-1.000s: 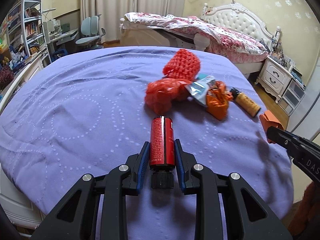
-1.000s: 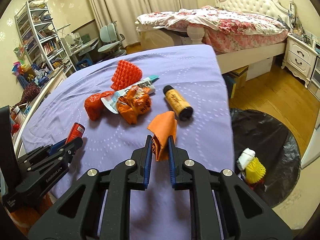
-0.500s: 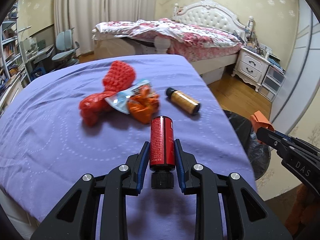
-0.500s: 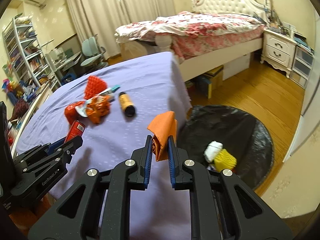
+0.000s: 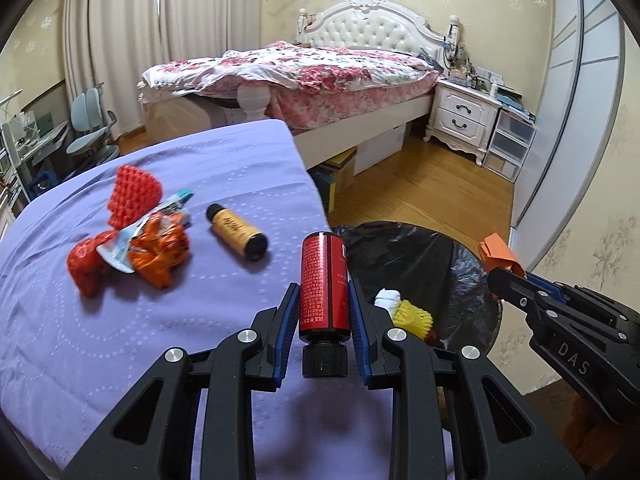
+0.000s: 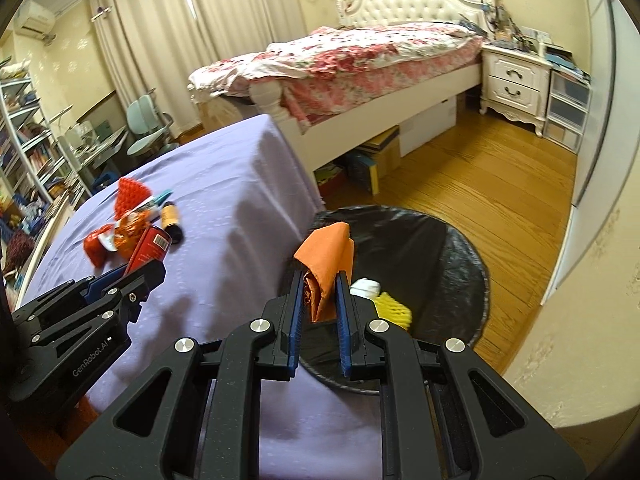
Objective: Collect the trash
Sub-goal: 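Carry the red cylinder and orange cloth over the bin and release both, then move both grippers back over the remaining trash on the bed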
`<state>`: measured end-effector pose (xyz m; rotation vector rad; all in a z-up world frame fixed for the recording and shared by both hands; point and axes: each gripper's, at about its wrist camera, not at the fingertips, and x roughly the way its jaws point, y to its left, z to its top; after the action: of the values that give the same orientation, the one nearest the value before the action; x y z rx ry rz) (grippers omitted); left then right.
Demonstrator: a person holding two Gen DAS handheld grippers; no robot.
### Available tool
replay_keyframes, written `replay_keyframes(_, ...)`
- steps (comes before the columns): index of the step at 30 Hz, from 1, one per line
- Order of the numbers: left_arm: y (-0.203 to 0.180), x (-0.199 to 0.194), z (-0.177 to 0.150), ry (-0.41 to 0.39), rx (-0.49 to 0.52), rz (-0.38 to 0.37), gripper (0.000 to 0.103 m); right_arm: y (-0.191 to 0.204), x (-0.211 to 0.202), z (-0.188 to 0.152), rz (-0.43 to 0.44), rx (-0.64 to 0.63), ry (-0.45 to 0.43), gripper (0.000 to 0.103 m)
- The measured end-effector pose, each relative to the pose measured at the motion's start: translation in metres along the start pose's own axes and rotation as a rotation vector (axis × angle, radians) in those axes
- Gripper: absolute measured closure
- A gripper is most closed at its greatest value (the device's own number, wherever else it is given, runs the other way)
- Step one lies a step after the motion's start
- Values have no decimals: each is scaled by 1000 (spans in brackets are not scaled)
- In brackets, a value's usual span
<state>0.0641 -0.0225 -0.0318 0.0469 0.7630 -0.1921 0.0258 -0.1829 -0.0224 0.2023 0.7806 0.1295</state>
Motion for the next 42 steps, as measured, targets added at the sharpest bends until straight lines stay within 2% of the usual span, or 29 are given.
replay_keyframes(12,-32,28,15,18,48,-13,76,-29,11,6,-31,42,13,88)
replay_keyframes(24,-44,45,24,30,78,6,75,-41,27,9,-61,59,32,84)
replay_keyframes(27,-43,43,19,35,75,9,61,-45,28,7,-73,70,33,71)
replay_keyframes(29,-40,40,17,29,61,12,43,-46,28,6,-83,80,29,61)
replay_keyframes(31,-36,38,19,24,44,11,38,-48,28,4,-93,87,30,59)
replay_keyframes(35,-29,33,18,17,27,25,33,-49,28,4,-99,96,33,58)
replay_keyframes(42,-10,27,15,17,-7,52,32,-41,29,4,-89,82,35,54)
